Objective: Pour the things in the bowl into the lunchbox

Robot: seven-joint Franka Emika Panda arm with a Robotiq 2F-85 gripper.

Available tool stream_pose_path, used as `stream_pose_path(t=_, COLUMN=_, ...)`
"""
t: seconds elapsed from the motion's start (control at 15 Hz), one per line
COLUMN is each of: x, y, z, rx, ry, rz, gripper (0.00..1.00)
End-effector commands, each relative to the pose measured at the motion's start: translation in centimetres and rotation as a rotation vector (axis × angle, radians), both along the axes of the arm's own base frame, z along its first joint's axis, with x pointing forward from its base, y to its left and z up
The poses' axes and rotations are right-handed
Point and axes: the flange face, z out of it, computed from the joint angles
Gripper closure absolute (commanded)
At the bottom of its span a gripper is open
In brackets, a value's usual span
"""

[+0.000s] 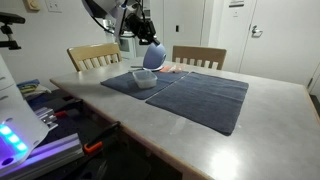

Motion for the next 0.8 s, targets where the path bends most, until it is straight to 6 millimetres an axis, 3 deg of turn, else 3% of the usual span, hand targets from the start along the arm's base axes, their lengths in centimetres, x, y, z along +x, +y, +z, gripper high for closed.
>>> stream_pose_path(t=0.0, x=-0.2, y=1.7, z=-1.1, rx=-0.064, ry=0.006, rz=-0.02, gripper=0.99)
stream_pose_path(t=0.73, x=-0.6, y=3.0, z=-3.7, rx=-0.198, ry=-0.007, rz=-0.074, gripper=0.99)
